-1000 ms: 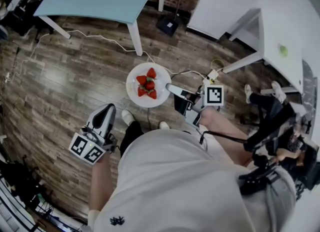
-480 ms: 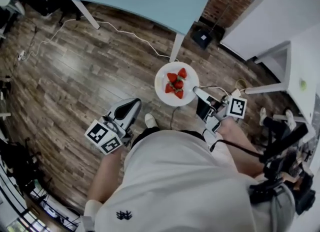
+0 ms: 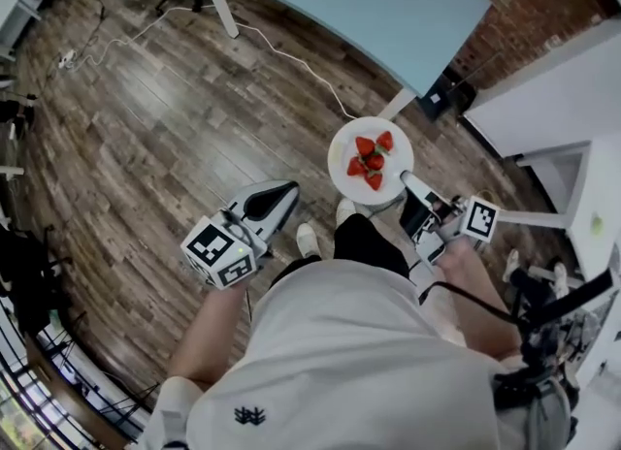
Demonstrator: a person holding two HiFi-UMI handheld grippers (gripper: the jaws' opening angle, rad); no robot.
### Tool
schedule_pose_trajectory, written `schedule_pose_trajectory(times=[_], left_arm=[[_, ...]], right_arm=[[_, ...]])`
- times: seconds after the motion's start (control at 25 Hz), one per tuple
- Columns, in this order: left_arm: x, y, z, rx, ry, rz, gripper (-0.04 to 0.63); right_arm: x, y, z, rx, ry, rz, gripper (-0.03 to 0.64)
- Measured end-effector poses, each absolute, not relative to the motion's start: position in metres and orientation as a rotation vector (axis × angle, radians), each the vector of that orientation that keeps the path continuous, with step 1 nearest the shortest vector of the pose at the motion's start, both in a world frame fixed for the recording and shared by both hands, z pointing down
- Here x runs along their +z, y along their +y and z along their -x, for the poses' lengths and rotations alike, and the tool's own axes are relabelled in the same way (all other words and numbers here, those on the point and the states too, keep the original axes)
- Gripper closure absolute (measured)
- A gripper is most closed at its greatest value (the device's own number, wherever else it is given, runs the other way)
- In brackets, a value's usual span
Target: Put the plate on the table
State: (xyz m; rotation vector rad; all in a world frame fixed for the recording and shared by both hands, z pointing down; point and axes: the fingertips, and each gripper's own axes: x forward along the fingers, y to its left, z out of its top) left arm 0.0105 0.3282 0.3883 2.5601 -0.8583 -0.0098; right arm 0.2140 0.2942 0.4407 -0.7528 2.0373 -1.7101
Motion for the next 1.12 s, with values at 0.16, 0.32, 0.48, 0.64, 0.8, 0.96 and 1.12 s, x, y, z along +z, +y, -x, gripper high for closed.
schedule_pose_trajectory(times=[0.16, 0.32, 0.48, 0.64, 0.8, 0.96, 1.12], left_arm=[[0.391, 0.309, 0.002, 0.003, -0.895, -2.542, 0.595], [0.389, 0.271, 0.013, -0.001, -0.946, -2.514, 0.595], [0.383, 0.224, 0.009, 0.026, -0.95, -2.517, 0.595], [0.377, 0.169, -0.005, 0.048, -0.954, -2.521, 0.595], [0.372, 0.122, -0.023, 0.049, -0.943, -2.543, 0.595], [0.367, 0.09, -0.031, 0.044, -0.962, -2.53, 0.595], [0.361, 0.055, -0.031, 0.017, -0.991, -2.513, 0.595]], right_arm=[[0.446, 0.263, -0.203, -1.727, 2.049, 0.734, 0.595], [0.451, 0.215, -0.194, -1.731, 2.058, 0.693, 0.595], [0.446, 0.164, -0.188, -1.727, 2.07, 0.636, 0.595], [0.447, 0.11, -0.194, -1.766, 2.069, 0.641, 0.595], [0.441, 0.061, -0.2, -1.777, 2.083, 0.617, 0.595], [0.447, 0.028, -0.204, -1.797, 2.09, 0.609, 0.595], [0.454, -0.007, -0.204, -1.839, 2.086, 0.603, 0.595]])
